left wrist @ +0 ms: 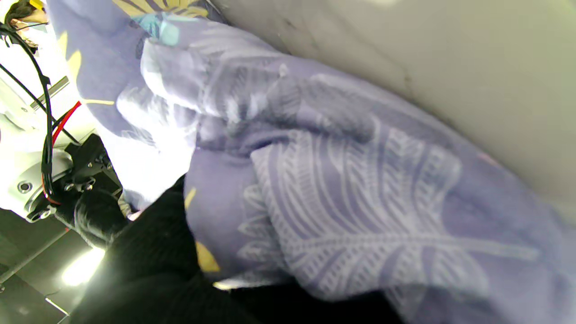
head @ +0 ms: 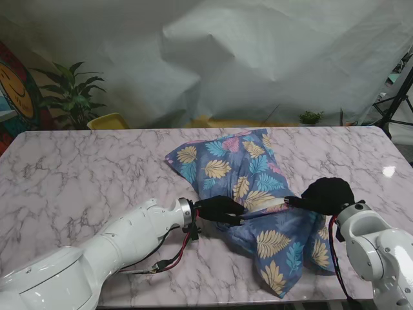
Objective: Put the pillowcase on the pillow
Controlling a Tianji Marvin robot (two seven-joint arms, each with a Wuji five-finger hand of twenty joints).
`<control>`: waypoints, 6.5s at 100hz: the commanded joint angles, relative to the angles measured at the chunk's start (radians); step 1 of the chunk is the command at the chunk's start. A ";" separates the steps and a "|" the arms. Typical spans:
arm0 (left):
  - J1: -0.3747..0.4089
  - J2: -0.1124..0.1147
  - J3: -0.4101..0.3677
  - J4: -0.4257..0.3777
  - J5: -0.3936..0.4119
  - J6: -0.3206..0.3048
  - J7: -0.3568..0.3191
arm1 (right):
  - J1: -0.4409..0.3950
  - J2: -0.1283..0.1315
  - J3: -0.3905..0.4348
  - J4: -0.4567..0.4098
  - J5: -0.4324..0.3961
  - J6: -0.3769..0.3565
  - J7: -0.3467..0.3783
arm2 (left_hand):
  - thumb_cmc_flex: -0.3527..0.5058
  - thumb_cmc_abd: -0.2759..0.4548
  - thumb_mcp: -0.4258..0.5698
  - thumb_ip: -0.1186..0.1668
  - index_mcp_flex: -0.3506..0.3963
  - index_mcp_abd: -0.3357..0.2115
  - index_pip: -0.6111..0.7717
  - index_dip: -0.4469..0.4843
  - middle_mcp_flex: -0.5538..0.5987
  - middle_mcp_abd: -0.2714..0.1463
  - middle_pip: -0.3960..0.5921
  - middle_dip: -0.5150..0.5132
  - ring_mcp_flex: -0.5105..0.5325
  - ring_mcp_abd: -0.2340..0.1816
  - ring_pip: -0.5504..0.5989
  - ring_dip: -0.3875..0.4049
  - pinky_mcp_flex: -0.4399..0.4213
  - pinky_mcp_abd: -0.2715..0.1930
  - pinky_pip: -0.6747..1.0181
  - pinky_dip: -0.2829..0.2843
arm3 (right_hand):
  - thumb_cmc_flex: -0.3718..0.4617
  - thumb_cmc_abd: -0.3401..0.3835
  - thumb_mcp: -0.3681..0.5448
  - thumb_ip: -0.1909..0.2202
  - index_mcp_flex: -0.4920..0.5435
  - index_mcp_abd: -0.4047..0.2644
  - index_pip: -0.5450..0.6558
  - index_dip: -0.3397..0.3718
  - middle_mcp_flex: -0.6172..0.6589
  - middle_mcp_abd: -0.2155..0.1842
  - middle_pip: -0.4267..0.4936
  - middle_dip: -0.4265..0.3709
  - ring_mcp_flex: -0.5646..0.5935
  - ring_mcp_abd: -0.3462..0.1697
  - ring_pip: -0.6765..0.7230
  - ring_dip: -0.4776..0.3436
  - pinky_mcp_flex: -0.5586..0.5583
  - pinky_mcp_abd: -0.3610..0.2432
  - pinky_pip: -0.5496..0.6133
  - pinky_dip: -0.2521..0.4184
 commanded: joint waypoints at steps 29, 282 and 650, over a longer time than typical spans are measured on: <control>0.033 0.018 0.017 0.029 -0.002 0.004 -0.044 | 0.298 0.000 -0.220 0.216 -0.046 0.027 -0.195 | 0.010 0.025 0.034 0.037 0.039 0.193 0.103 0.042 0.055 0.001 0.030 -0.019 0.063 0.121 0.066 0.028 0.022 0.126 0.035 -0.024 | 0.063 0.032 -0.050 0.026 0.058 -0.010 -0.054 -0.075 -0.080 -0.008 -0.021 -0.008 -0.026 -0.007 -0.061 -0.011 -0.009 0.011 0.001 -0.035; 0.201 0.160 -0.123 -0.437 -0.196 0.231 -0.016 | 0.201 0.021 -0.346 0.211 -0.090 0.181 0.094 | 0.284 0.332 -0.345 -0.044 -0.536 0.164 -1.112 -0.316 -0.674 0.154 -0.355 -0.210 -0.390 0.193 -0.182 -0.114 -0.096 0.156 -0.142 -0.098 | 0.263 -0.188 0.035 0.042 -0.694 0.221 -0.682 -0.531 -0.492 0.075 -0.267 -0.196 -0.334 0.007 -0.445 -0.286 -0.228 0.012 -0.156 -0.139; 0.181 0.233 -0.081 -0.559 0.175 0.643 0.042 | 0.293 0.003 -0.490 0.187 0.149 0.411 0.109 | 0.140 0.307 -0.349 -0.040 -0.545 0.022 -1.209 -0.531 -0.558 0.239 -0.176 -0.238 0.082 0.278 0.253 -0.007 0.515 0.026 0.434 -0.094 | -0.010 -0.124 0.367 -0.034 -0.598 0.267 -0.666 -0.536 -0.369 0.176 -0.231 -0.180 -0.118 0.131 -0.408 -0.254 -0.109 0.131 -0.118 -0.107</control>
